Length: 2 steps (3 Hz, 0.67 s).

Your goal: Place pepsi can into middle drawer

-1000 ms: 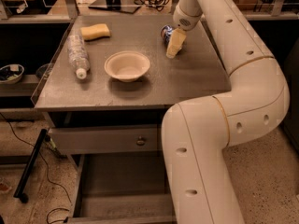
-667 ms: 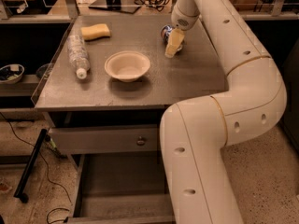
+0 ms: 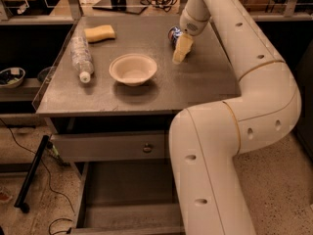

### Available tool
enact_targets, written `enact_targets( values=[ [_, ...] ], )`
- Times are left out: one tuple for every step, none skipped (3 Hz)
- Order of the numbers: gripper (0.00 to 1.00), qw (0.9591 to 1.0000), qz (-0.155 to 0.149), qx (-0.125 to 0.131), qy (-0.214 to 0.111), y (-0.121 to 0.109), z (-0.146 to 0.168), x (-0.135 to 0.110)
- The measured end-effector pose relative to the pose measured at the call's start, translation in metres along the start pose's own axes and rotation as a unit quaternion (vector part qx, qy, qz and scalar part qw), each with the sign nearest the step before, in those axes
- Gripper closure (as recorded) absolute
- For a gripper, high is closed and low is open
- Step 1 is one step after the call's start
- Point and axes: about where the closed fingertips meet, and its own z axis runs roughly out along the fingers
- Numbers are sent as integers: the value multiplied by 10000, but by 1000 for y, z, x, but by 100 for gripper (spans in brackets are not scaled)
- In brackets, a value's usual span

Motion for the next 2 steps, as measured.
enact_targets(
  values=[
    [0, 9993, 57, -368, -87, 17, 12, -1],
    [0, 9993, 57, -368, -87, 17, 12, -1]
  ],
)
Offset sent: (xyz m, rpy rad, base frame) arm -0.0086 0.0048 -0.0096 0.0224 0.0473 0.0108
